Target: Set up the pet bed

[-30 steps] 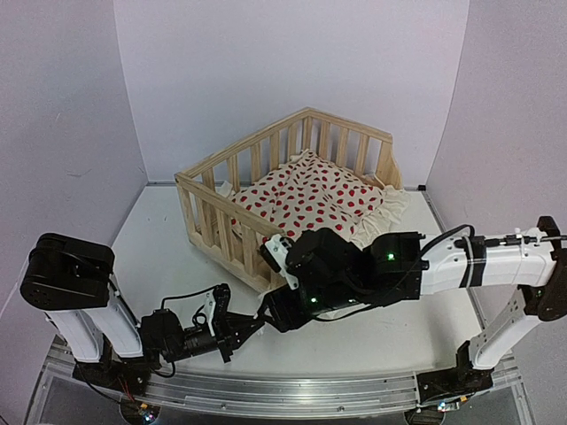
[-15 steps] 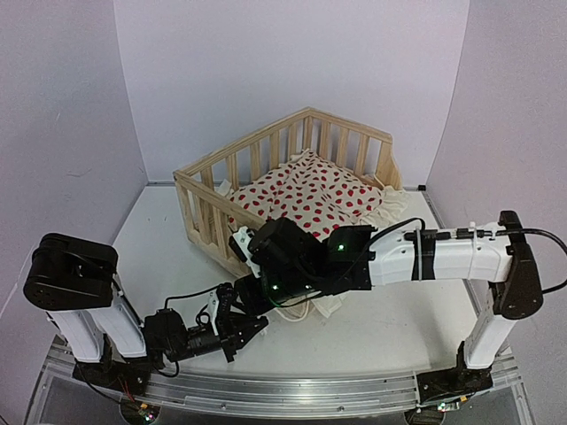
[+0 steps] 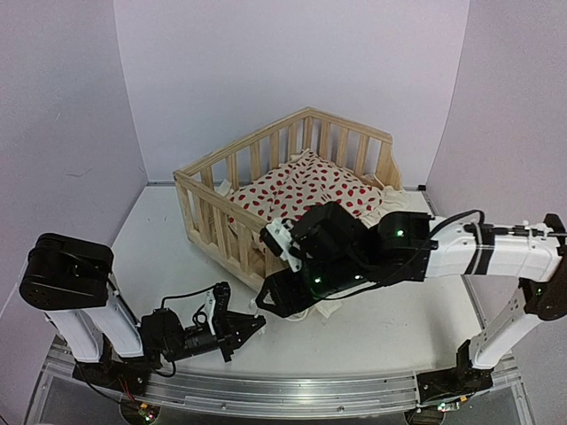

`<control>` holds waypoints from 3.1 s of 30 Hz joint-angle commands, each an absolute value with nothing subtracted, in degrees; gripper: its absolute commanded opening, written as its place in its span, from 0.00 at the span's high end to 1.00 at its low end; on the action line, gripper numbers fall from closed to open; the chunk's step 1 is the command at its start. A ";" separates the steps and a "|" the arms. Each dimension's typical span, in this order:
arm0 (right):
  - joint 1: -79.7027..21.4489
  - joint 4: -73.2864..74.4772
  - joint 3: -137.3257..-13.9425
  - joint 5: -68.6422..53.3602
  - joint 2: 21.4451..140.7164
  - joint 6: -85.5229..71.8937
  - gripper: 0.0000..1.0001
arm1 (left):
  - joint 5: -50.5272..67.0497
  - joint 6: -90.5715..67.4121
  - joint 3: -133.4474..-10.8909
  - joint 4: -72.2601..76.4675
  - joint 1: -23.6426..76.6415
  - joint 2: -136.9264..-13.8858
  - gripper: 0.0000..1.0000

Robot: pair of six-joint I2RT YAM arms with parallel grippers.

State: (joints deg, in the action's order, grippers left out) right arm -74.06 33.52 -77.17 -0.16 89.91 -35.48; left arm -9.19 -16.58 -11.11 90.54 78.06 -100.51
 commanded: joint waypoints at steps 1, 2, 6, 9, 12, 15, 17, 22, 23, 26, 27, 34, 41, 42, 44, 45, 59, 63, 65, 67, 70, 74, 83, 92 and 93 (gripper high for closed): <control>-75.02 40.40 -76.63 -5.31 84.21 -32.32 0.45 | -10.56 -17.28 -9.58 94.82 78.25 -96.94 1.00; -76.12 39.80 -74.86 -5.44 82.64 -31.04 0.47 | -10.71 -17.38 -9.28 94.57 78.24 -96.27 1.00; -81.13 26.42 -62.35 0.29 79.64 -24.47 0.57 | -11.12 -16.79 -8.87 91.69 78.26 -93.76 1.00; -86.77 7.19 -50.88 15.83 78.88 -16.20 0.62 | -11.65 -16.04 -8.88 90.91 78.26 -93.30 1.00; -87.27 -12.16 -41.89 28.49 82.43 -13.48 0.62 | -12.38 -15.78 -9.07 90.70 78.27 -94.01 1.00; -87.28 -36.01 -33.87 34.28 87.60 -8.23 0.70 | -12.25 -15.73 -9.39 90.64 78.30 -94.67 1.00; -87.24 -44.41 -33.50 36.06 92.42 -4.51 0.69 | -12.09 -15.78 -9.64 90.55 78.29 -94.88 1.00; -87.14 -38.96 -33.78 40.91 93.11 -6.45 0.69 | -11.97 -15.81 -10.57 90.35 78.23 -96.06 1.00; -86.65 -40.17 -31.15 40.01 92.45 -7.02 0.67 | -11.96 -15.89 -10.69 90.31 78.22 -96.34 1.00; -86.40 -44.44 -29.01 37.13 92.12 -6.08 0.63 | -11.47 -16.00 -10.98 90.31 78.26 -96.81 1.00; -86.40 -44.05 -28.83 36.48 91.97 -6.82 0.61 | -11.35 -16.06 -10.99 90.33 78.25 -96.69 1.00; -86.40 -46.85 -29.01 33.55 93.79 -0.71 0.60 | -11.04 -16.04 -10.13 90.26 78.29 -95.36 1.00; -86.35 -26.18 -30.36 18.48 83.79 20.04 0.50 | -10.99 -15.75 -10.36 90.22 78.30 -95.66 1.00; -86.35 -23.81 -30.67 19.05 82.58 22.65 0.50 | -10.91 -15.73 -10.45 90.26 78.31 -95.65 1.00; -85.95 -21.62 -31.06 20.10 81.29 27.25 0.48 | -10.82 -15.71 -10.62 90.21 78.23 -95.82 1.00; -85.58 -20.94 -31.60 21.13 81.53 28.87 0.47 | -10.80 -15.73 -10.68 90.26 78.30 -95.85 1.00; -81.30 -34.86 -33.82 29.80 92.33 38.98 0.60 | -9.26 -16.53 -11.53 90.26 78.28 -95.80 1.00; -81.30 -39.27 -34.56 34.53 93.74 41.20 0.73 | -9.18 -16.44 -11.35 90.16 78.24 -95.70 1.00; -81.34 -38.85 -35.45 35.56 93.27 41.46 0.83 | -9.33 -16.52 -11.17 90.10 78.28 -95.79 1.00; -81.37 -38.19 -35.92 36.01 92.43 41.68 0.92 | -9.43 -16.59 -11.12 90.00 78.30 -95.96 1.00; -81.36 -36.37 -36.59 35.60 90.39 40.90 0.98 | -9.39 -16.54 -11.40 89.85 78.22 -96.38 1.00; -81.31 -29.48 -38.08 32.32 85.79 38.25 1.00 | -8.91 -16.57 -11.97 89.53 78.27 -96.84 1.00; -79.15 -16.53 -44.73 23.17 86.02 35.63 1.00 | -4.26 -16.30 -14.97 87.84 78.23 -97.20 1.00; -78.05 -7.60 -52.47 22.11 88.16 26.89 0.97 | -3.32 -16.11 -16.22 86.59 78.30 -96.81 1.00; -78.05 -4.22 -53.70 22.06 87.96 24.58 0.93 | -3.76 -16.27 -16.07 86.42 78.31 -96.44 1.00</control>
